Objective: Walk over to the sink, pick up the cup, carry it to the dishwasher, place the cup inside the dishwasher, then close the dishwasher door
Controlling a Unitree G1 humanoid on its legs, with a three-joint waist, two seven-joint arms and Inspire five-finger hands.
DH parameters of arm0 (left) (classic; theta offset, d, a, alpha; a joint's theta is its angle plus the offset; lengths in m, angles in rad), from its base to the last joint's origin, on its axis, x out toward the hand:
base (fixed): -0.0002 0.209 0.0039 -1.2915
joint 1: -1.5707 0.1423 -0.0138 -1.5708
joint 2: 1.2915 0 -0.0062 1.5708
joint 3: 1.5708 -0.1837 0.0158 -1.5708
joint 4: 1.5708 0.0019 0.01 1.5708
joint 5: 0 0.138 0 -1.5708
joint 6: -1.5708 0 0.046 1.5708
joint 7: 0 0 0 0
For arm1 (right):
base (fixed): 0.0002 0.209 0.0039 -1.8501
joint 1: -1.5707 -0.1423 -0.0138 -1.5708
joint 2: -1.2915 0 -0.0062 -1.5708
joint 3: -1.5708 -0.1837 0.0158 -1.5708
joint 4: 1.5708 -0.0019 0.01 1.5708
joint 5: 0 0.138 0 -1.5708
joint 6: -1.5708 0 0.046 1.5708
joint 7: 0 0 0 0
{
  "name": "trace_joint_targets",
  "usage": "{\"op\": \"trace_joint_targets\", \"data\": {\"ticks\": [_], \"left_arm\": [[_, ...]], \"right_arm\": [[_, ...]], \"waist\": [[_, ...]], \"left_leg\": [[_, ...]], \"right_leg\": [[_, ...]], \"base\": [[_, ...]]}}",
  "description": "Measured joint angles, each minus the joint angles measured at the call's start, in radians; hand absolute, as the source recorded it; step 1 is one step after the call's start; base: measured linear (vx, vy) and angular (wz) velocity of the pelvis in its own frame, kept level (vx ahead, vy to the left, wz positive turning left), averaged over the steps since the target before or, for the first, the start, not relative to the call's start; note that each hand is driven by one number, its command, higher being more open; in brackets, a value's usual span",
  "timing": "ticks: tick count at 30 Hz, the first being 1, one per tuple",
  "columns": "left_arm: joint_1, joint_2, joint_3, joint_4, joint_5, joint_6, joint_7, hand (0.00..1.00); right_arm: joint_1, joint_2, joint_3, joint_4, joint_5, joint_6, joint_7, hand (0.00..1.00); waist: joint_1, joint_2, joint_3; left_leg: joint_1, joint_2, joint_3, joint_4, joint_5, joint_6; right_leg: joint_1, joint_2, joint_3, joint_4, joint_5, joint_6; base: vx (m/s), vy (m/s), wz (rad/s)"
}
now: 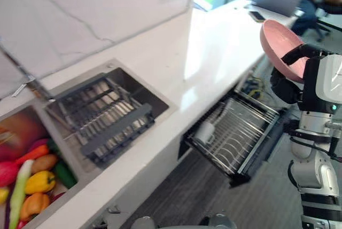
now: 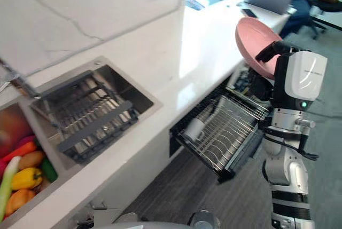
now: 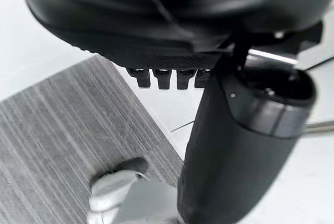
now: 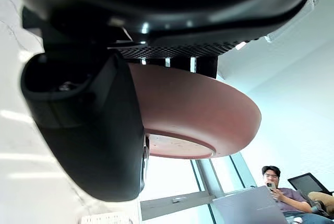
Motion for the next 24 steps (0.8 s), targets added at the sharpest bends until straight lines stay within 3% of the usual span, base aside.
{"op": "trace_joint_targets", "data": {"ticks": [1,3,6,10,17,20,24], "left_arm": [[0.002,0.006,0.004,0.002,0.000,0.002,0.004,1.00],[-0.002,-0.006,0.027,-0.004,0.004,0.001,-0.002,1.00],[0.007,-0.041,0.073,-0.015,0.005,-0.007,-0.001,1.00],[0.033,-0.064,0.100,-0.017,0.009,-0.027,-0.001,1.00],[0.006,-0.084,0.107,-0.019,0.004,-0.052,-0.009,1.00],[-0.037,-0.076,0.107,-0.026,0.003,-0.065,-0.025,1.00],[-0.120,-0.051,0.096,-0.066,-0.010,-0.074,-0.055,1.00]], "right_arm": [[0.004,0.003,0.006,0.000,0.000,-0.005,0.012,0.00],[0.030,0.023,0.008,0.006,0.004,-0.024,0.071,0.00],[0.105,0.074,0.007,0.011,0.003,-0.024,0.157,0.00],[0.156,0.108,0.030,0.034,0.000,-0.022,0.247,0.00],[0.091,0.122,0.086,0.211,-0.015,0.015,0.250,0.00],[0.015,0.122,0.113,0.299,-0.018,0.053,0.233,0.00],[-0.137,0.120,0.149,0.452,-0.012,0.119,0.170,0.00]], "waist": [[0.000,-0.005,-0.003],[0.006,-0.009,-0.003],[0.017,-0.015,-0.003],[0.024,-0.022,-0.007],[0.054,-0.021,-0.005],[0.069,-0.017,0.039],[0.093,-0.017,0.145]], "left_leg": [[-0.006,0.004,0.002,0.004,0.005,-0.008],[-0.011,0.026,-0.004,-0.001,0.042,-0.033],[-0.013,0.050,-0.029,-0.018,0.073,-0.068],[-0.023,0.045,-0.045,-0.087,0.134,-0.068],[-0.131,0.022,-0.093,-0.103,0.183,-0.041],[-0.210,0.022,-0.118,-0.070,0.181,-0.030],[-0.321,0.017,-0.154,-0.036,0.186,-0.004]], "right_leg": [[0.031,0.005,0.006,-0.060,0.015,0.028],[0.096,0.068,0.003,-0.220,0.047,0.089],[0.152,0.125,-0.021,-0.329,0.071,0.122],[0.134,0.149,-0.033,-0.358,0.089,0.104],[0.061,0.151,-0.075,-0.391,0.132,0.094],[0.010,0.151,-0.092,-0.396,0.149,0.091],[-0.066,0.146,-0.116,-0.400,0.178,0.086]], "base": [[-0.11,-0.299,-0.31],[-0.09,-0.269,-0.03],[-0.13,-0.234,0.08],[-0.12,-0.113,0.12],[-0.05,0.019,0.19],[-0.05,0.077,0.19],[-0.03,0.113,0.19]]}}
